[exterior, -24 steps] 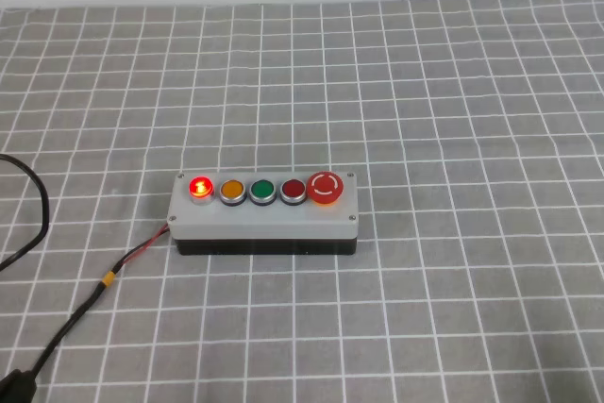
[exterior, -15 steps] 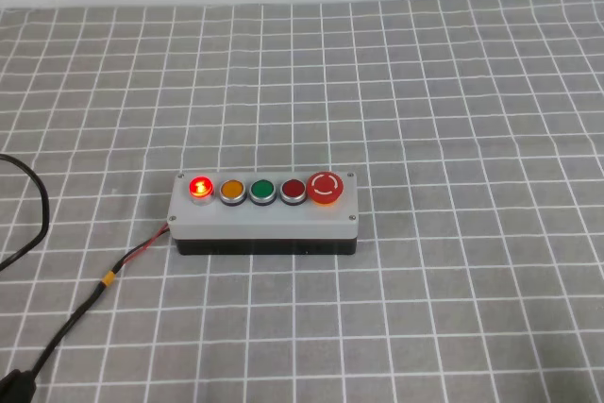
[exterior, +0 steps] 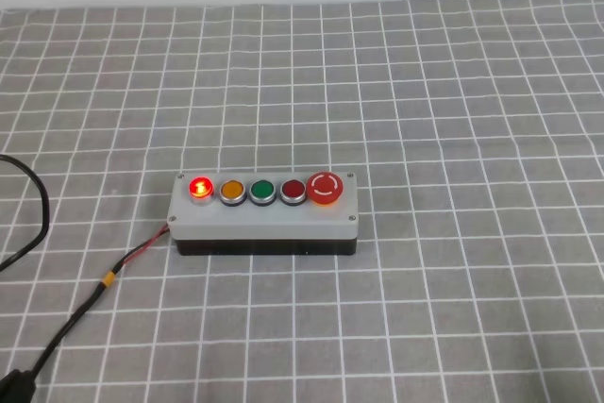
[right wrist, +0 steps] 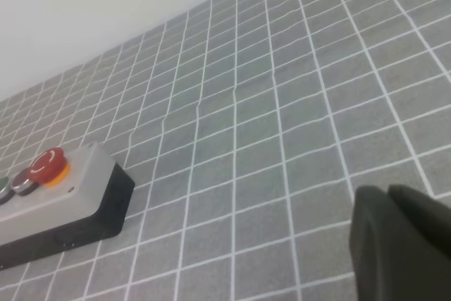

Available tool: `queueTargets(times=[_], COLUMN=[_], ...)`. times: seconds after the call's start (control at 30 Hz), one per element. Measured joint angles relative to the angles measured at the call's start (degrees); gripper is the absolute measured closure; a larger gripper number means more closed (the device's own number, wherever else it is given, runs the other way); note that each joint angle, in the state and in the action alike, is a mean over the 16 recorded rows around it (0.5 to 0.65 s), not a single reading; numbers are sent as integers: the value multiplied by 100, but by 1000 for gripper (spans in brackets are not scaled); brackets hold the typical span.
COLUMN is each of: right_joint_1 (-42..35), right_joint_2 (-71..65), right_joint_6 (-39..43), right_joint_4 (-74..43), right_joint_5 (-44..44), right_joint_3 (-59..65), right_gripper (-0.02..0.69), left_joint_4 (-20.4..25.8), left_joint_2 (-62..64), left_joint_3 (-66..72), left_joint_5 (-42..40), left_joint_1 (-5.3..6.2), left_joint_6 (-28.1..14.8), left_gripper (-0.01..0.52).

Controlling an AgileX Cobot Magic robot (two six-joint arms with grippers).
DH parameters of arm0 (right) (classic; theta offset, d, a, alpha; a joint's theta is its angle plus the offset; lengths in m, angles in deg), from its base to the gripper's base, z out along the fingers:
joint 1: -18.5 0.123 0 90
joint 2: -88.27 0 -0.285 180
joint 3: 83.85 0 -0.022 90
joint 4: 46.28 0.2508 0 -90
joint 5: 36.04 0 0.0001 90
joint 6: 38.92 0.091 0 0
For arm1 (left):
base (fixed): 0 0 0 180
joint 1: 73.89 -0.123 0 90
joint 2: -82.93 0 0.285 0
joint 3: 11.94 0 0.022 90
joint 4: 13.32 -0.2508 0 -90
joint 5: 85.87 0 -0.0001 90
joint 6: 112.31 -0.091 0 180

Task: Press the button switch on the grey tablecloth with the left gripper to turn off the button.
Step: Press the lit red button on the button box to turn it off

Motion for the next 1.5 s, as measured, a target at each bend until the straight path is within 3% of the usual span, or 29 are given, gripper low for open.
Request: queueTargets(times=[0.53, 1.13, 1.5], right_joint_1=[18, -324, -366], right_joint_2=[0, 0, 0], right_joint_6=[0, 0, 0], right_joint_4=[0, 0, 0], right_joint_5=[45, 57, 64], right_joint_3=[0, 0, 0], right_gripper=[682, 682, 682], left_joint_4=[-50, -688, -707], left_joint_2=[0, 0, 0], left_joint_3=[0, 1, 8], left_joint_5=[0, -41, -1128], left_joint_1=[0, 0, 0], left_joint_6=[0, 30, 199], left_gripper=[518, 518, 518])
